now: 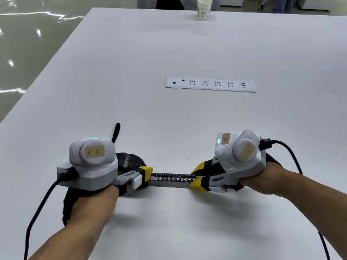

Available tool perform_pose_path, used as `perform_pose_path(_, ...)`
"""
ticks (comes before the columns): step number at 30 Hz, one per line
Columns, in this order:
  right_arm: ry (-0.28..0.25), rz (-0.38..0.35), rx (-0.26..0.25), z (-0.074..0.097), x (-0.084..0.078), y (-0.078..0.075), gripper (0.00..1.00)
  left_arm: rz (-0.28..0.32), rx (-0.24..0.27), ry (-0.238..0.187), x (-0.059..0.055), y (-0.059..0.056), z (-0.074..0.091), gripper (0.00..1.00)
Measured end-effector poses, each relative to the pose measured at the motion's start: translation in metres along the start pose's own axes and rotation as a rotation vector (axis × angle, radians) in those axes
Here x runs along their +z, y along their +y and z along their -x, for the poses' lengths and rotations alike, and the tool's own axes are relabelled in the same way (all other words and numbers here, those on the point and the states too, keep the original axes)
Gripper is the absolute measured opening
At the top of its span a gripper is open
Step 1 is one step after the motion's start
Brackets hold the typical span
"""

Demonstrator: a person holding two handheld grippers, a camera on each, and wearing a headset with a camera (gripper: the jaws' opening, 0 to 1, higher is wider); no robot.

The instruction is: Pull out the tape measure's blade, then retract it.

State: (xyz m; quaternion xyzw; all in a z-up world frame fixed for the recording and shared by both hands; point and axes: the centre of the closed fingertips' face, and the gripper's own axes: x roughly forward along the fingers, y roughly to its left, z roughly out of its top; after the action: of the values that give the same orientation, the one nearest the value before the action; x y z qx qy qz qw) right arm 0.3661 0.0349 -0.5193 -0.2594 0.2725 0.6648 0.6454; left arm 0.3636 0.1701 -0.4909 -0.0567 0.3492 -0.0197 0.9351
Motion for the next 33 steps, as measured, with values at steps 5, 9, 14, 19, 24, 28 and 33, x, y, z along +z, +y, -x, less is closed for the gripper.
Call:
perform_pose_path(5,-0.005,0.002,0.006,-0.005,0.005,0.001,0.1,0.002,-0.002,0.002,0.0,0.0,0.0,0.58)
perform_pose_path(9,-0.011,0.001,0.011,-0.008,0.008,0.003,0.1,0.005,-0.004,0.003,0.0,0.0,0.001,0.58)
perform_pose_path(14,-0.017,0.001,0.015,-0.012,0.012,0.004,0.1,0.006,-0.006,0.004,-0.001,0.001,0.0,0.58)
perform_pose_path(19,-0.023,0.004,0.02,-0.017,0.017,0.005,0.1,0.01,-0.008,0.004,-0.001,0.001,0.0,0.58)
perform_pose_path(24,-0.027,0.008,0.022,-0.022,0.021,0.005,0.1,0.012,-0.008,0.004,-0.001,0.0,0.0,0.58)
perform_pose_path(28,-0.032,0.01,0.025,-0.028,0.026,0.006,0.1,0.014,-0.009,0.004,-0.001,0.0,0.0,0.58)
perform_pose_path(33,-0.039,0.013,0.029,-0.034,0.032,0.008,0.1,0.016,-0.01,0.003,-0.001,0.0,0.0,0.58)
